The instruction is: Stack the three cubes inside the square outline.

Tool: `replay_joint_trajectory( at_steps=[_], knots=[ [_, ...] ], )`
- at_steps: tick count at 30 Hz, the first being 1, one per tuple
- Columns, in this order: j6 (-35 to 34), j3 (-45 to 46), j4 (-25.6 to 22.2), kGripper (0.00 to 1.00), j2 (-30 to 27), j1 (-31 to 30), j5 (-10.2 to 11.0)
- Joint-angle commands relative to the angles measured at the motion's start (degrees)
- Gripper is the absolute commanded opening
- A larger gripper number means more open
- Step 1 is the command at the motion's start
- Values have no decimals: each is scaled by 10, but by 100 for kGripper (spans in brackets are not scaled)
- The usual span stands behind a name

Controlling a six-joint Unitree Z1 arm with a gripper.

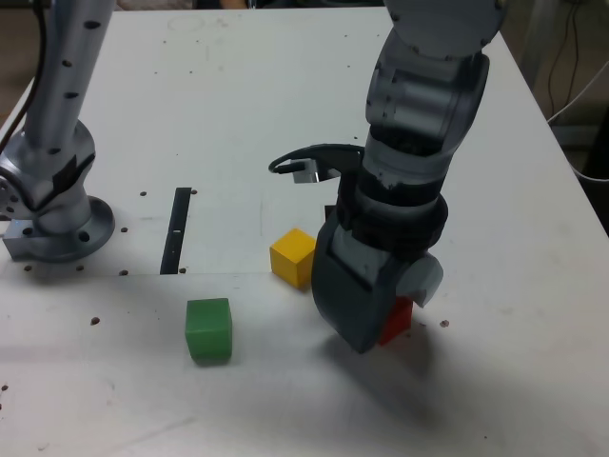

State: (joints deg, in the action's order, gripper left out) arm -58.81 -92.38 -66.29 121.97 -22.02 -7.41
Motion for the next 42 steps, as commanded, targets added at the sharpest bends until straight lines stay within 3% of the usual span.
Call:
replay_joint_trajectory(
  at_steps=[1,10,14,18,27,35,42],
  knots=[
    [4,-3,6,54,6,1,-1],
    [14,-2,24,50,14,1,-2],
    [18,4,36,43,15,1,-1],
    [21,10,49,36,14,1,5],
    [55,-3,37,31,3,1,25],
    [169,-14,-31,30,-29,19,75],
    [306,-8,-51,29,-42,52,91]
  ],
)
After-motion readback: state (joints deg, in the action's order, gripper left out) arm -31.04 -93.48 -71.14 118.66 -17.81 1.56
